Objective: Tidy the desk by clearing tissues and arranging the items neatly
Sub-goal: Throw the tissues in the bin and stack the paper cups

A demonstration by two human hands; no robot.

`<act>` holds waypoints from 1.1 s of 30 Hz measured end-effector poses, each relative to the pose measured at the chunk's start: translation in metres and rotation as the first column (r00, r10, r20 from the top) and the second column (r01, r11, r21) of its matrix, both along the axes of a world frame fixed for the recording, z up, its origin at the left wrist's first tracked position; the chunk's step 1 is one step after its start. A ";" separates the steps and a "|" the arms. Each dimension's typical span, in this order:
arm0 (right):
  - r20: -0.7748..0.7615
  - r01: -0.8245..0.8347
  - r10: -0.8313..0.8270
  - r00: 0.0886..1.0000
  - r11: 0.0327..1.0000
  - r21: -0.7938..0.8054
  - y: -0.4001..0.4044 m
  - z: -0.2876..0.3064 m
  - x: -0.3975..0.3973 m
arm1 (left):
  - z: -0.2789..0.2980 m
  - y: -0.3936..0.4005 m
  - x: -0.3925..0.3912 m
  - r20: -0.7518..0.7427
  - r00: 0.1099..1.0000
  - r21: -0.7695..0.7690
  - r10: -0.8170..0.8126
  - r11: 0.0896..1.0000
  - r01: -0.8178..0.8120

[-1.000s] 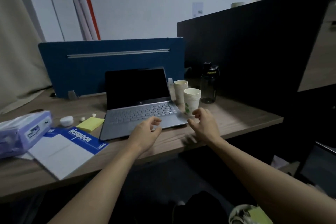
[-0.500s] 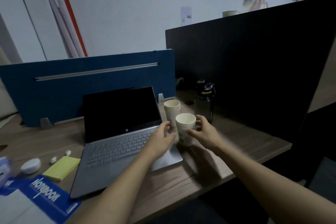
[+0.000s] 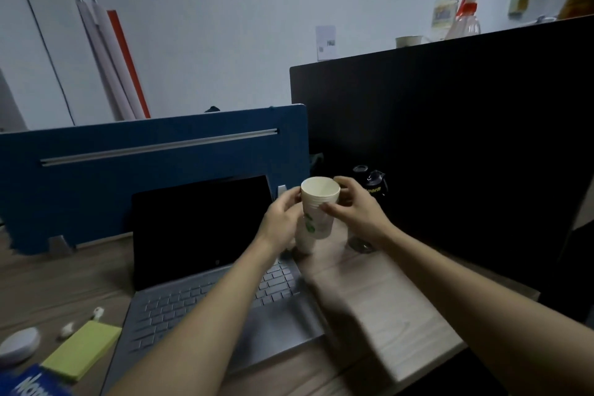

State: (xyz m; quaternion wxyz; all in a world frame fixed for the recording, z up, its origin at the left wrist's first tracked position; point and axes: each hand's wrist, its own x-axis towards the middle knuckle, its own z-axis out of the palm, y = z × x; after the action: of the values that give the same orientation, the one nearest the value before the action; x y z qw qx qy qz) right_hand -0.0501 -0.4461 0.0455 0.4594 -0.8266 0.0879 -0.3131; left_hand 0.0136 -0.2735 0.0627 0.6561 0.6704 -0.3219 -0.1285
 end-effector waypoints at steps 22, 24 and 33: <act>-0.152 0.053 -0.062 0.986 0.997 -0.062 -0.018 -0.022 0.079 | -0.018 -0.031 0.086 0.019 0.999 0.238 0.050 0.970 -0.053; -0.155 0.062 -0.072 0.985 0.996 -0.069 -0.019 -0.029 0.079 | -0.023 -0.030 0.087 0.016 0.999 0.266 0.049 0.963 -0.052; -0.118 0.103 -0.120 0.986 0.984 -0.142 -0.002 -0.008 0.068 | -0.012 0.007 0.086 0.099 0.992 0.337 0.073 0.936 -0.102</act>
State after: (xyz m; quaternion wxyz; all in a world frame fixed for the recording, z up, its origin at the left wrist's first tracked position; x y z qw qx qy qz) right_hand 0.0180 -0.4484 0.0374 0.3774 -0.8677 0.1417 -0.2907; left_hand 0.0991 -0.2669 0.0507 0.5207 0.7924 -0.2924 -0.1243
